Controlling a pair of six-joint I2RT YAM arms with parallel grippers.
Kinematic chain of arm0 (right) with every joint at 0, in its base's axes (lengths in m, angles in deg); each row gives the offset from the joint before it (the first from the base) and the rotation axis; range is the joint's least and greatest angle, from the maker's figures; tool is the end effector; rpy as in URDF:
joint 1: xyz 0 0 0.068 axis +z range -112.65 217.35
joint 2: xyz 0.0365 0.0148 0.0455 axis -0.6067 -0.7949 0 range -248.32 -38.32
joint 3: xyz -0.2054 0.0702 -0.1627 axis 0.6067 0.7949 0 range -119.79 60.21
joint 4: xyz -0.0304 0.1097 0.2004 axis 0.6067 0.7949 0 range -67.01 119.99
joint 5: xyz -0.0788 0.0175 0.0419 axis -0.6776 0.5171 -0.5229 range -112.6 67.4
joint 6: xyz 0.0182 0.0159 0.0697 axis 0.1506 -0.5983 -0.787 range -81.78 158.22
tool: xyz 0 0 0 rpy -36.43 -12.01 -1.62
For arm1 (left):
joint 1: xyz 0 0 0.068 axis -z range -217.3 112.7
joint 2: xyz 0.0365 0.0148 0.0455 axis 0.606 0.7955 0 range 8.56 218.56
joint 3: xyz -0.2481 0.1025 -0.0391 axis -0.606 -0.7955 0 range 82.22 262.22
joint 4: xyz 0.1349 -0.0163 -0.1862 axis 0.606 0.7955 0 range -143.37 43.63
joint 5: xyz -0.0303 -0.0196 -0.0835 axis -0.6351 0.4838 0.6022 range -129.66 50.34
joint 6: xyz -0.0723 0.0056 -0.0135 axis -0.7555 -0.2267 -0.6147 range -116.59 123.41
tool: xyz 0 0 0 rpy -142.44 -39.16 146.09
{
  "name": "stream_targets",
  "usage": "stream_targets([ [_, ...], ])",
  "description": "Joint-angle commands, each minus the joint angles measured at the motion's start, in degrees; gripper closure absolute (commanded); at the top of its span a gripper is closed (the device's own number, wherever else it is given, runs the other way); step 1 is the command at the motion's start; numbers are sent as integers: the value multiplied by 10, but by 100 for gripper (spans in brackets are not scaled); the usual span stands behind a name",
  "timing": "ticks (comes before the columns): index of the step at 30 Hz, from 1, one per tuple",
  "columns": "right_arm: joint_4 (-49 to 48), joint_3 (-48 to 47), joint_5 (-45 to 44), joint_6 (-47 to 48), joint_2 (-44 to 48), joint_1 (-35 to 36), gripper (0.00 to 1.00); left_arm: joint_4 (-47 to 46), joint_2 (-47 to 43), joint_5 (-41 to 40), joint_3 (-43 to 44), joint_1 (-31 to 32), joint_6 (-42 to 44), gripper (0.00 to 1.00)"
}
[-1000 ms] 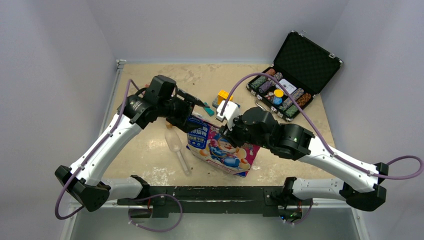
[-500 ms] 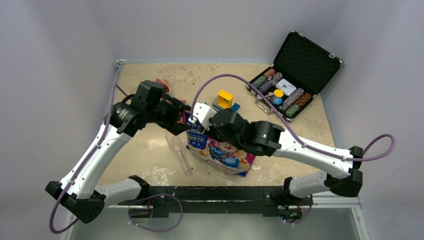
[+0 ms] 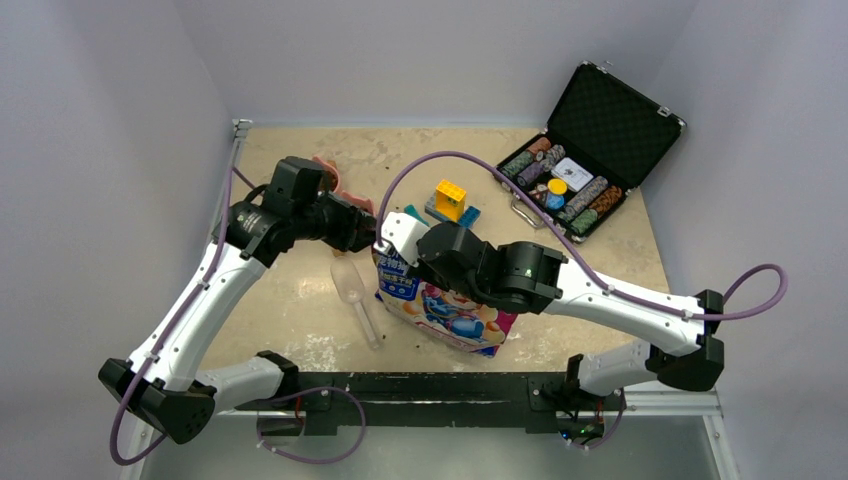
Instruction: Serve the pet food
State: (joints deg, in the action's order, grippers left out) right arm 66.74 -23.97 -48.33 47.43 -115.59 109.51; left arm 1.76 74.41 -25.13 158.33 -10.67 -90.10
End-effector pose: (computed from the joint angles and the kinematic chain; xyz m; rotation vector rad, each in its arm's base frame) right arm 0.1079 0.2476 0.3768 -1.2043 1.7747 0.1416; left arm 0.1763 -0.1058 0.3554 -1.3817 2.3540 -1.1551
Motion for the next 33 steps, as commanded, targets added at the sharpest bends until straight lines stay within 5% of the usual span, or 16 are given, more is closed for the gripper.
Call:
stream_targets([
  [1,-1,-14,6,-12,48,7,80,-46,-6,5,-11,-4,5,74],
  [10,25,11,-82,-4,46,8,77,-46,-11,7,-13,-6,-6,90],
  [16,28,33,-61,-9,60,8,74,-56,-8,18,-12,-8,-16,88],
  [17,24,35,-53,-10,62,8,76,-54,-7,18,-10,-8,-15,87],
  [19,22,33,-53,-12,60,8,100,-49,-7,17,-7,-8,-13,86],
  [26,16,29,1,-42,91,5,100,-55,-5,18,-7,-8,-19,87],
  [28,27,25,14,-51,89,4,100,-56,-3,27,-4,-8,-20,80],
  [30,2,39,38,-46,111,3,98,-53,-3,38,-1,-8,-21,63],
  [31,2,39,42,-48,115,2,79,-48,-4,44,1,-8,-21,55],
  [33,14,36,36,-53,117,0,66,-33,-10,50,6,-7,-25,42],
])
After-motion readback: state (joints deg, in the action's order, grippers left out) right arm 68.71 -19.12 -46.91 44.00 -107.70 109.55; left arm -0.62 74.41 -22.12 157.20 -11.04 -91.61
